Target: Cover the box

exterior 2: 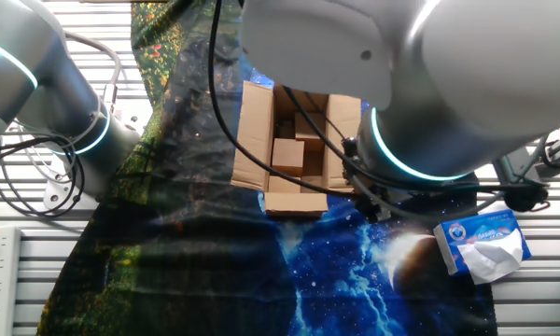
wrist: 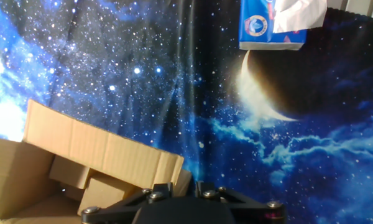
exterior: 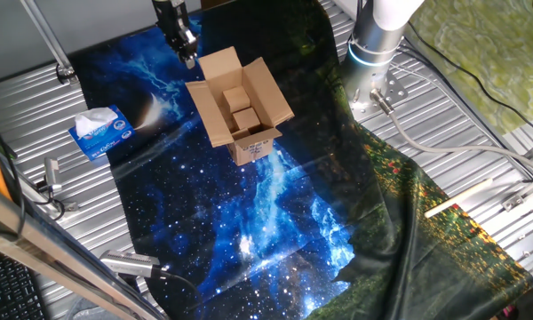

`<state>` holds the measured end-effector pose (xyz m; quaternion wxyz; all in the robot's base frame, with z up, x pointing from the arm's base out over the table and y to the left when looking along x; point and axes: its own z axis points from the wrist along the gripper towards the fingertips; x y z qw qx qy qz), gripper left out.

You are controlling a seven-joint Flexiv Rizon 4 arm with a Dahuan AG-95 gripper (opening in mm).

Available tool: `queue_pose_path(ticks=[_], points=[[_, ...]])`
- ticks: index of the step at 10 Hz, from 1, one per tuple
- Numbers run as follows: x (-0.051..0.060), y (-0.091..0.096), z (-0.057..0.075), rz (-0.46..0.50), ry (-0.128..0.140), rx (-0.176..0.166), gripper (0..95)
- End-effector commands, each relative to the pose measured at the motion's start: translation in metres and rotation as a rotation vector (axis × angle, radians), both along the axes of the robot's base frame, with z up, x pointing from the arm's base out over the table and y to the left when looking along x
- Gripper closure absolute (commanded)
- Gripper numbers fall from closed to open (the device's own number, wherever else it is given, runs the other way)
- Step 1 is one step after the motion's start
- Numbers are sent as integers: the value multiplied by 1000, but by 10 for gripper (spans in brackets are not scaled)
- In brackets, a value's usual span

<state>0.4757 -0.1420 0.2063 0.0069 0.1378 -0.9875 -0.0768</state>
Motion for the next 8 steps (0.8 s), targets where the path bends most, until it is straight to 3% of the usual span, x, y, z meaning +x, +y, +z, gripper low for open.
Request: queue_pose_path(ticks=[1,8], points=[[0,0,0,11,-3,-1,760],[2,-1,1,-21,28,-38,760]])
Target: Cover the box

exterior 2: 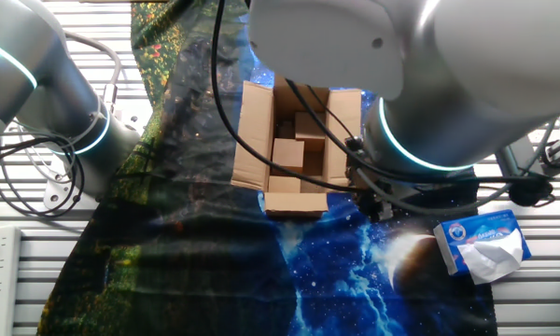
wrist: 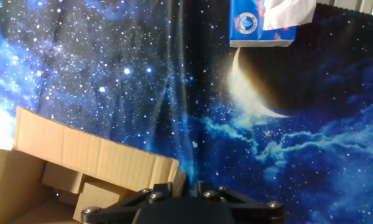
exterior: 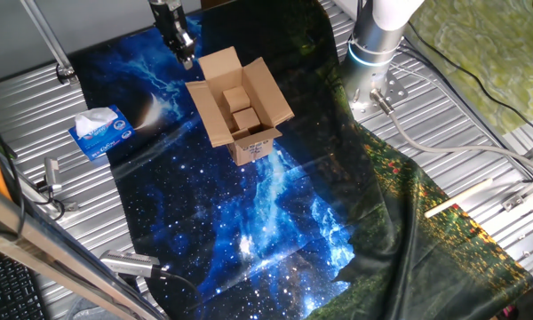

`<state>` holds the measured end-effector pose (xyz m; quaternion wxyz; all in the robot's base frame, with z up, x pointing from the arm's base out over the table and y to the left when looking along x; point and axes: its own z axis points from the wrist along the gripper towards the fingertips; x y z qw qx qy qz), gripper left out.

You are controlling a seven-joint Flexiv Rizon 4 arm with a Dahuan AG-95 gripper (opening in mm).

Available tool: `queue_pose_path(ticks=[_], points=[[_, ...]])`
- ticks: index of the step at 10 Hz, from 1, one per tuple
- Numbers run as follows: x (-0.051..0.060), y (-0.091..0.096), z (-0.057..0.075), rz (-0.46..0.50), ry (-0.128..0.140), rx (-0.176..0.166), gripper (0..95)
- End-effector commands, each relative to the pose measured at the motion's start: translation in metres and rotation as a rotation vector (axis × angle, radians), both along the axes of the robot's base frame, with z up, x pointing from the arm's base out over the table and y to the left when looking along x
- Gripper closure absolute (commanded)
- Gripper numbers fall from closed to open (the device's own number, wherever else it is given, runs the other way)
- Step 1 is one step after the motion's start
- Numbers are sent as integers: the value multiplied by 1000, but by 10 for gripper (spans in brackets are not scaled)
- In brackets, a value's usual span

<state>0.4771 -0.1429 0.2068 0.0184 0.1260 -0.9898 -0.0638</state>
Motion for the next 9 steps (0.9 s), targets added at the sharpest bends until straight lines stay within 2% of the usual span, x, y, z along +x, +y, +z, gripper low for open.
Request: queue_pose_path(ticks=[1,3,9], points=[[0,0,0,10,14,-16,760],[0,0,0,-4,76,-46,760],[0,0,0,-31,81,-52,760]])
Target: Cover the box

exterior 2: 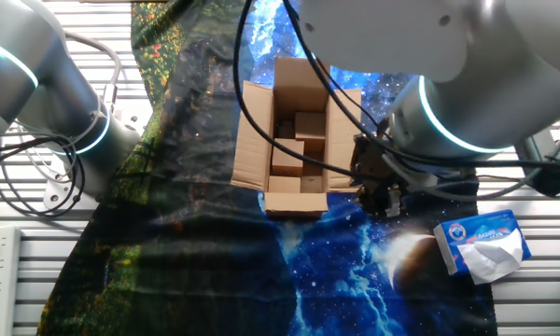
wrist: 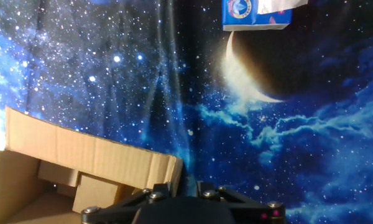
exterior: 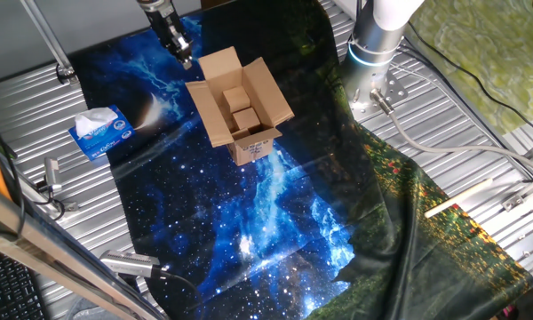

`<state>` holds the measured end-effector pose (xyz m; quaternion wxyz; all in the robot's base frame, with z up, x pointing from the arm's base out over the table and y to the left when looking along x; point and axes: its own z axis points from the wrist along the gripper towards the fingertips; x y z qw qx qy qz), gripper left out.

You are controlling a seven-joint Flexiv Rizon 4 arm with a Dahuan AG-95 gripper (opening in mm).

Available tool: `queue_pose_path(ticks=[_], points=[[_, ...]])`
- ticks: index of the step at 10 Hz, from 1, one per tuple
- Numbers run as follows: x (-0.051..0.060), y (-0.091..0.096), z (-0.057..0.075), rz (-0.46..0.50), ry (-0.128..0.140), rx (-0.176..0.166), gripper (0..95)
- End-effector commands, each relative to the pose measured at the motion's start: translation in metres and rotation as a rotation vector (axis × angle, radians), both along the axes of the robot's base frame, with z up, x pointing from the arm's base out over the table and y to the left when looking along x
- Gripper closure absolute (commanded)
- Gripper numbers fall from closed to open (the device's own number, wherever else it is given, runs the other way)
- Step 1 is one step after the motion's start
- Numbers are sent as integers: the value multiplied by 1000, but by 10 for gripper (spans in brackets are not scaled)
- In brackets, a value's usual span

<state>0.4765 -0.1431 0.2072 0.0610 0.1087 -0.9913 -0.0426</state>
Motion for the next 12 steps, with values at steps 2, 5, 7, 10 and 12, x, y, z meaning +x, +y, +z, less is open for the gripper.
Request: queue_pose_path(ticks=[2,5,7,10,12], points=[[1,0,0,-11,-4,6,760],[-9,-3,-2,-9,-14,18,760],[-22,-7,-5,-5,-20,19,760],[-46,-12,-12,-1,-31,21,760],[-56,-14,-16,6,-43,23,760]])
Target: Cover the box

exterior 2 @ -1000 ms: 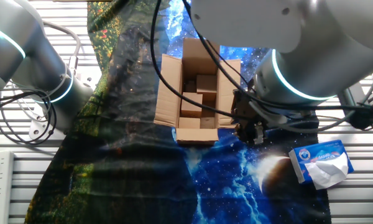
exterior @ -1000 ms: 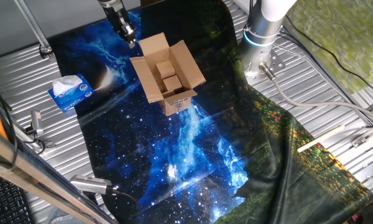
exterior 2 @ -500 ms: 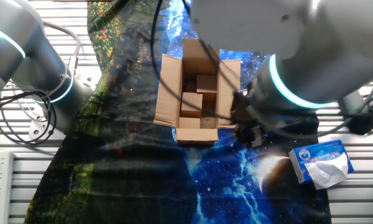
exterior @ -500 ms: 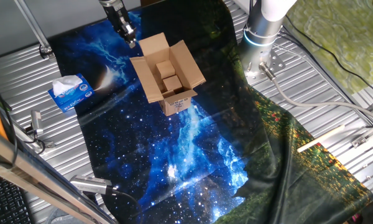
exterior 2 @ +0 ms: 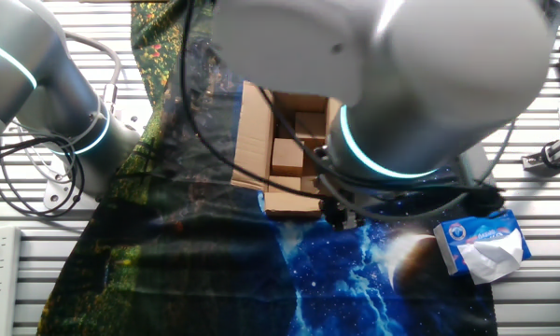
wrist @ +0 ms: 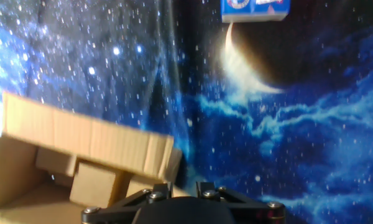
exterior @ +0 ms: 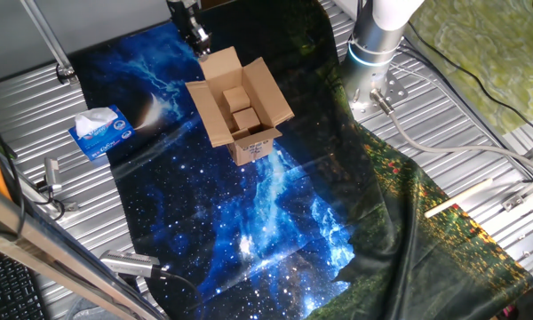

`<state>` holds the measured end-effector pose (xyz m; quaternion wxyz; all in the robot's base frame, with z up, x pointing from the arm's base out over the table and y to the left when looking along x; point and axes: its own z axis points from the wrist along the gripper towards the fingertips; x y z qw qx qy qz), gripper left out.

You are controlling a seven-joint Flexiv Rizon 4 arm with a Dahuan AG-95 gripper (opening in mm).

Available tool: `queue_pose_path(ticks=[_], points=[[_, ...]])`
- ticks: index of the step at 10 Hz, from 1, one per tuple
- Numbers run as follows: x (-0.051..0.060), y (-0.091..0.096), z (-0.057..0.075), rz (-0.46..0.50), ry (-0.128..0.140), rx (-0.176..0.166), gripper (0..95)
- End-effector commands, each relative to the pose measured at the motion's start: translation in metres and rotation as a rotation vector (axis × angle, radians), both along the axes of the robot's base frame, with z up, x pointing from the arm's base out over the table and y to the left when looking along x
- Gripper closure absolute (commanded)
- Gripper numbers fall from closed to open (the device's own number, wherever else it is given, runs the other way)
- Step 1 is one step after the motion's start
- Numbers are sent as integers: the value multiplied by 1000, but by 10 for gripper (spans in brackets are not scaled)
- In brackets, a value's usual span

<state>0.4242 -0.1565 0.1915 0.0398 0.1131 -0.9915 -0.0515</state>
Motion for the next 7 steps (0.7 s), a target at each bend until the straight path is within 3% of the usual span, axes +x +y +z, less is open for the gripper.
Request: queue_pose_path(ticks=[1,7], points=[[-6,-1,-2,5,-6,2,760],[-10,-2,-8,18,-22,10,760]])
